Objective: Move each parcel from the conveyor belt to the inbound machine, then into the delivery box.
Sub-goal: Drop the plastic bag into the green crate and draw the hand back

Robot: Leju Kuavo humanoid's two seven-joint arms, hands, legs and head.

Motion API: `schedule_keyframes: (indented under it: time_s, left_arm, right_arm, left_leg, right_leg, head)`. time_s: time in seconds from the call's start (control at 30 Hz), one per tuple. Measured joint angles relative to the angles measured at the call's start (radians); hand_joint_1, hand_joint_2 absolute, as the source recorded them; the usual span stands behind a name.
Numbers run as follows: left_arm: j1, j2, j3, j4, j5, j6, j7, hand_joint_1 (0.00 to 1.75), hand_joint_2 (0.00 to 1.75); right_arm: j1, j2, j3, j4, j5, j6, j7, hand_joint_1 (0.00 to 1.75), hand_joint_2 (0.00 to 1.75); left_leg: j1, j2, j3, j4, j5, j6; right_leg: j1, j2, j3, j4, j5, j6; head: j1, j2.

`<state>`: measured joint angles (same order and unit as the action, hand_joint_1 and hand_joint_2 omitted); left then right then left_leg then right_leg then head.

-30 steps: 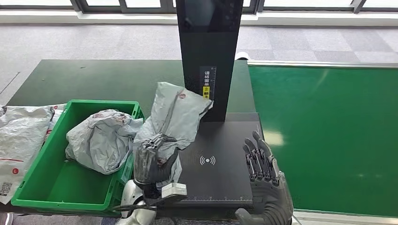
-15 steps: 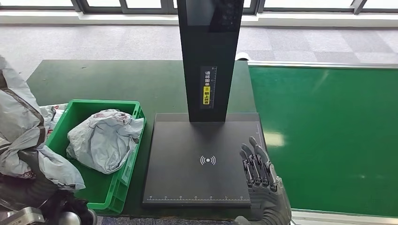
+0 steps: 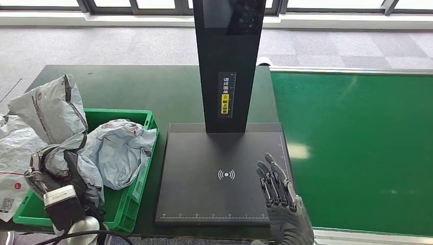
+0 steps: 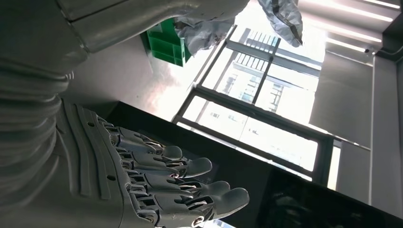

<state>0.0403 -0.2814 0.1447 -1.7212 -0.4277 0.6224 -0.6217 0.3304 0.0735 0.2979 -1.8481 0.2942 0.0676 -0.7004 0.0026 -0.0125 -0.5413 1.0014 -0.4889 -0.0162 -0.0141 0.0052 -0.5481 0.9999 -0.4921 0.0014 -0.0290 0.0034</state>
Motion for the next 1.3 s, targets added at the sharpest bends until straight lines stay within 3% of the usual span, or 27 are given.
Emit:
schedule_keyframes:
  time_s: [0.2,0.23,0.33,0.37,0.47,1.03,1.3]
  left_arm:
    - [-0.082,0.024,0.002,0.166,-0.162,-0.107,0.143,1.75,1.75]
    - [-0.101,0.026,0.002,0.196,-0.180,-0.114,0.156,1.51,1.75]
    - [-0.145,0.033,0.002,0.262,-0.207,-0.118,0.178,0.20,1.75]
    - [-0.152,0.035,0.002,0.274,-0.210,-0.118,0.182,0.00,1.31]
    - [-0.163,0.037,0.003,0.293,-0.211,-0.113,0.192,0.00,0.00]
    - [-0.150,0.033,0.009,0.270,-0.055,0.002,0.139,0.00,0.00]
    - [-0.127,-0.011,0.058,0.230,-0.041,0.073,0.100,0.00,0.00]
  right_arm:
    - [0.030,0.020,-0.006,-0.015,0.042,0.013,0.000,0.00,1.75]
    - [0.036,0.023,-0.008,-0.020,0.045,0.015,0.000,0.00,1.75]
    - [0.046,0.033,-0.014,-0.028,0.051,0.023,0.000,0.00,1.75]
    - [0.049,0.036,-0.016,-0.030,0.052,0.027,0.000,0.00,1.75]
    - [0.052,0.043,-0.022,-0.033,0.055,0.038,0.000,0.00,1.75]
    - [0.054,0.058,-0.036,-0.033,0.059,0.044,0.000,0.00,1.75]
    - [0.053,0.058,-0.037,-0.033,0.056,0.055,0.000,0.00,1.75]
  left_leg:
    - [0.000,-0.001,0.000,0.000,0.000,0.000]
    - [0.000,-0.001,0.001,0.000,0.001,0.000]
    - [0.000,-0.002,0.000,-0.001,0.000,0.001]
    - [0.000,-0.002,-0.001,-0.001,-0.001,0.002]
    - [0.000,-0.002,0.001,-0.002,-0.003,0.002]
    - [0.000,-0.003,0.005,-0.001,-0.002,0.002]
    - [-0.001,-0.002,0.005,-0.001,-0.003,0.003]
  right_leg:
    - [0.000,-0.001,0.001,0.000,0.000,0.000]
    - [0.000,-0.001,0.002,0.000,0.000,0.000]
    - [-0.001,-0.002,0.006,0.000,-0.001,0.001]
    - [-0.001,-0.002,0.008,0.000,-0.002,0.001]
    - [-0.001,-0.002,0.011,0.000,-0.004,0.002]
    - [-0.002,-0.002,0.016,0.000,-0.004,0.002]
    - [-0.002,-0.001,0.015,-0.001,-0.004,0.002]
  head:
    - [0.000,0.000]
    - [0.000,0.000]
    - [0.000,0.000]
    - [0.000,0.000]
    - [0.000,0.000]
    - [0.000,0.000]
    - [0.000,0.000]
